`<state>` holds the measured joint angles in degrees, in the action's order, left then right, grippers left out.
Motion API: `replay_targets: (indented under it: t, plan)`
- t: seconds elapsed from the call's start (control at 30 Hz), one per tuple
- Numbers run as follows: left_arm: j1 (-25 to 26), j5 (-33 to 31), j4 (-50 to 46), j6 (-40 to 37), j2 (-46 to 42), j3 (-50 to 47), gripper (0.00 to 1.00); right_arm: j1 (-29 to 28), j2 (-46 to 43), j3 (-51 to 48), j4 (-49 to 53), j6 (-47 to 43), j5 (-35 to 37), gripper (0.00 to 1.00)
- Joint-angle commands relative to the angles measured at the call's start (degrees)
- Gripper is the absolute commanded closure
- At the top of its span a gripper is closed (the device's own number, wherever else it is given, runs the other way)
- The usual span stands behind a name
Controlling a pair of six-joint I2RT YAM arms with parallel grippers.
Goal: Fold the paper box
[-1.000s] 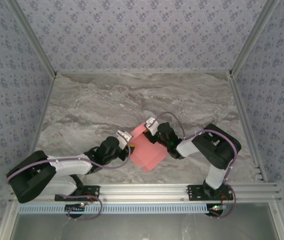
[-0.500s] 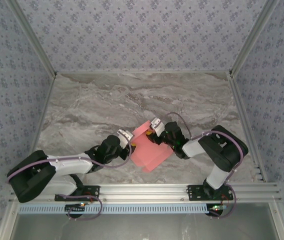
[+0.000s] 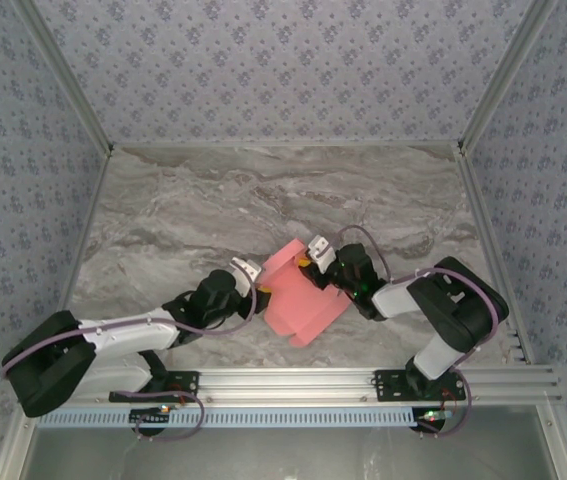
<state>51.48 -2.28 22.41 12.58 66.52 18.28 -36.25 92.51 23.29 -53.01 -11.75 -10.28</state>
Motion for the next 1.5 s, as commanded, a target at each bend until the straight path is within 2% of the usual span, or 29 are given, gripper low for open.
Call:
replay_targets:
  t: [0.0, 0.17, 0.27, 0.33, 0.53, 0.63, 0.73, 0.77, 0.83, 0.97, 1.03, 1.13, 1.2, 1.33, 1.37, 1.43, 1.47]
  plan:
    - [-0.01, 4.39, -0.57, 1.84, -1.48, 2.74, 0.75, -0.22, -0.88, -0.08, -2.13, -0.1, 0.97, 0.75]
    - [0.02, 6.52, 0.07, 2.21, -0.31, 3.51, 0.78, -0.55, 0.97, 0.67, -4.82, 2.06, 1.27, 0.78]
    - [0.02, 6.82, 0.66, 2.45, 0.25, 3.73, 0.8, -0.99, 1.91, 1.37, -5.09, 2.09, -1.04, 0.65]
    - [-0.02, 7.11, 0.48, 2.37, 0.23, 4.02, 0.81, -1.15, 2.1, 1.56, -5.03, 1.52, -1.59, 0.65]
    - [-0.01, 7.0, -0.61, 2.27, 0.09, 4.52, 0.81, -0.83, 1.85, 2.06, -2.93, -0.11, -0.14, 0.8]
    - [-0.02, 6.74, -0.84, 2.36, -0.17, 4.81, 0.81, -0.89, 2.31, 2.75, -1.77, -0.47, 0.97, 0.83]
    - [-0.03, 7.25, -0.88, 2.69, -0.28, 5.17, 0.81, -1.49, 3.41, 3.11, -2.63, 1.12, 7.44, 0.99]
    - [0.01, 7.61, -0.88, 2.93, -0.31, 5.33, 0.81, -1.8, 3.98, 3.11, -3.59, 2.25, 9.95, 0.99]
    - [0.02, 8.5, -0.88, 3.72, -0.1, 5.85, 0.81, -2.86, 5.72, 2.8, -7.0, 4.48, 15.58, 0.98]
    - [0.02, 9.67, -0.86, 5.09, -0.07, 6.84, 0.81, -4.8, 7.82, 3.38, -8.86, 5.73, 21.43, 0.95]
    - [0.08, 9.46, -1.2, 5.4, 0.18, 7.25, 0.81, -5.47, 8.62, 3.6, -9.18, 6.53, 24.35, 0.84]
    - [0.02, 8.6, -2.71, 5.11, 0.59, 7.86, 0.81, -5.27, 9.18, 3.78, -8.44, 7.38, 26.68, 0.83]
    - [0.03, 8.44, -3.4, 4.89, 0.93, 8.11, 0.81, -4.92, 9.4, 3.78, -8.38, 8.3, 27.27, 0.78]
    - [0.04, 6.59, -4.78, 5.07, 1.8, 8.27, 0.82, -4.23, 8.84, 3.95, -7.18, 8.36, 24.26, 0.73]
    - [0.02, 6.34, -5.04, 5.0, 1.86, 8.3, 0.82, -4.05, 8.69, 4.04, -6.5, 8.04, 23.67, 0.77]
    - [0.02, 5.97, -5.38, 5.24, 1.63, 8.22, 0.82, -3.79, 8.49, 4.16, -5.13, 7.79, 23.12, 0.92]
    - [0.02, 5.98, -5.41, 5.41, 1.47, 8.11, 0.83, -3.51, 8.49, 4.05, -4.98, 7.96, 22.75, 0.96]
